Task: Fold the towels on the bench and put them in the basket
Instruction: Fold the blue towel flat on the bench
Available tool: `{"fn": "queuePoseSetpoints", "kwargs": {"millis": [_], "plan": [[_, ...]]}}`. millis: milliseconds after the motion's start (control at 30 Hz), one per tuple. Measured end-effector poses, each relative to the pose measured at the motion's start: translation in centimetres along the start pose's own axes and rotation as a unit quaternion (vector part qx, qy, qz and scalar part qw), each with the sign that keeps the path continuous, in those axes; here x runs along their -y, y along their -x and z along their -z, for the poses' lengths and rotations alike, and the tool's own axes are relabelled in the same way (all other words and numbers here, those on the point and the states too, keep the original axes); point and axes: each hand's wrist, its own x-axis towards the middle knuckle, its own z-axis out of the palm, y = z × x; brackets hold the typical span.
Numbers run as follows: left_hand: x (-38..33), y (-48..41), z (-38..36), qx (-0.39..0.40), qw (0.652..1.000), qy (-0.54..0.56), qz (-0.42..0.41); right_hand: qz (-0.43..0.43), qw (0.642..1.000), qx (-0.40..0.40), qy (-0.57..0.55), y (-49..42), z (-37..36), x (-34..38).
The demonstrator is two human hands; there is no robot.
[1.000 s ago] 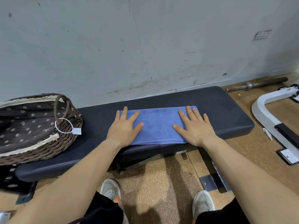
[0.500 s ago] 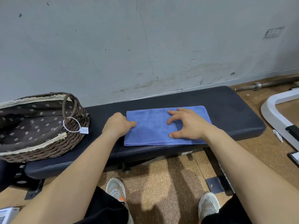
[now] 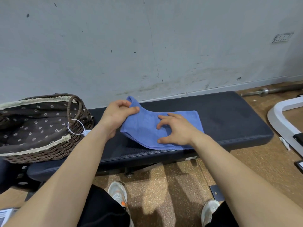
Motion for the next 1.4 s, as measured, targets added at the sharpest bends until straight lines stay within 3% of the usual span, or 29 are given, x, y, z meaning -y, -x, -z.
{"fn": "queuePoseSetpoints", "kwargs": {"millis": [167,267,367,533,733,1100,1200,1300,1400], "plan": [[-1.3,0.5,-0.9,-0.007,0.999,0.041,-0.024,0.022,1.000,0.005,0.015,-1.2,-0.9,2.4],[-1.5,0.2,-2.2,-0.014,0.998,0.044,-0.032,0.021,0.998,-0.056,-0.027,0.0,0.6,1.4],[-1.4,-0.2,-4.4,-0.007,0.999,0.001,-0.034,-0.031,0.990,-0.122,-0.070,1.8,2.2,-2.0],[-1.3,-0.2,-8.7,-0.003,0.990,-0.123,-0.064,-0.129,0.976,-0.161,-0.065,5.7,4.0,-6.4],[-1.2,0.5,-13.7,0.016,0.949,-0.302,-0.092,-0.162,0.975,-0.062,-0.140,7.4,3.2,-6.9],[-1.1,1.3,-18.6,0.022,0.888,-0.445,-0.117,-0.182,0.975,-0.063,-0.114,7.0,3.0,-6.8],[-1.7,1.8,-17.6,0.019,0.900,-0.408,-0.151,-0.198,0.964,-0.158,-0.083,6.6,3.3,-6.2],[-1.7,1.8,-14.8,-0.036,0.894,-0.399,-0.203,-0.165,0.943,-0.280,-0.068,5.5,3.6,-4.8],[-0.5,0.6,-11.9,-0.050,0.875,-0.415,-0.244,-0.077,0.959,-0.272,0.003,4.0,2.8,-2.7]]}}
